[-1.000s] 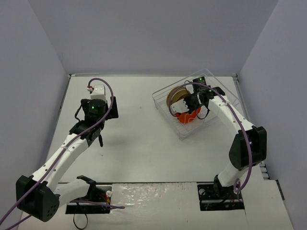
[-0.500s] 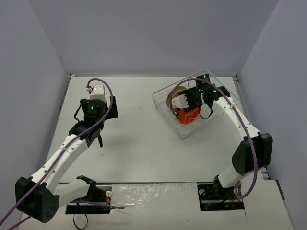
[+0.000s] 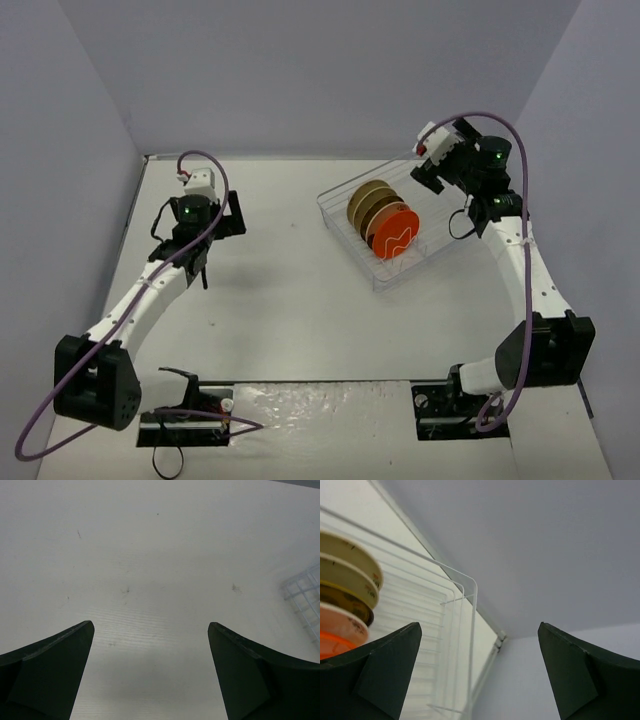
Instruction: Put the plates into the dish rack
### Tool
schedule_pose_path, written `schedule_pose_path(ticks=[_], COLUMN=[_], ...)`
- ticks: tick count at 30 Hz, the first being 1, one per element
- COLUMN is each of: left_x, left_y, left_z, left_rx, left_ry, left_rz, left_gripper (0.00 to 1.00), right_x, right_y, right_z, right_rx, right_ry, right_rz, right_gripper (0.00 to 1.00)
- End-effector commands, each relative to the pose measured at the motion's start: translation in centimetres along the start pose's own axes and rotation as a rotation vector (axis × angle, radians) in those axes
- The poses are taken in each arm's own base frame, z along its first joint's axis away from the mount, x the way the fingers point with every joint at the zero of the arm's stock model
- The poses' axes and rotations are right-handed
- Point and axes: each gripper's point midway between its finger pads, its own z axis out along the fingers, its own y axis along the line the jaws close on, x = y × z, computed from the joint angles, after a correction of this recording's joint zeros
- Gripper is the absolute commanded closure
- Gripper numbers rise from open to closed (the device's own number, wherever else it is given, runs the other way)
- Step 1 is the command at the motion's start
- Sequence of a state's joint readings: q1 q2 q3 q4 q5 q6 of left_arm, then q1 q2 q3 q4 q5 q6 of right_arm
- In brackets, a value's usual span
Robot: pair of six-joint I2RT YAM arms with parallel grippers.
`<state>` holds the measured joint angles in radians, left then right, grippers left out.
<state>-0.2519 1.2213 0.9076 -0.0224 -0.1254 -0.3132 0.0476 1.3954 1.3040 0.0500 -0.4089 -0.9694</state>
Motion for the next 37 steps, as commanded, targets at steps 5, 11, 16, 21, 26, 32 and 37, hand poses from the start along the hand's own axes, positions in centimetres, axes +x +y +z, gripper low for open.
schedule_pose_path(ticks=[5, 11, 16, 21, 26, 32, 37], left_x=[-3.5, -3.2, -2.7, -2.6, -3.0, -3.0, -2.9], left_y=[2.8, 4.8, 5.5, 5.1, 5.3, 4.9, 4.9], left_z=[2.2, 1.5, 0.9, 0.6, -0.3, -0.6, -0.6], left_rx=[-0.011, -0.093, -0.125, -0.100, -0.102, -0.074, -0.073], left_ry=[-0.090, -0.094, -0.100, -0.107, -0.139, -0.154, -0.148], left_rz=[-0.176, -0.201, -0.210, -0.213, -0.220, -0.221, -0.224], left_gripper=[0.03, 0.03, 0.03, 0.03, 0.03, 0.03, 0.03], right_x=[7.1, 11.2, 11.6, 12.7, 13.5, 13.0, 12.9], right_y=[-8.1, -1.9, 0.1, 2.6, 3.5, 3.2, 3.1], right_z=[-6.1, -9.0, -11.0, -11.6, -13.0, -13.5, -14.1], right_rx=[0.922, 1.060, 1.117, 1.099, 1.171, 1.184, 1.184], right_ry=[0.218, 0.242, 0.144, 0.165, 0.180, 0.115, 0.114], right_rz=[0.993, 1.283, 1.413, 1.434, 1.485, 1.517, 1.490], right_gripper=[0.00, 0.00, 0.00, 0.00, 0.00, 0.00, 0.00])
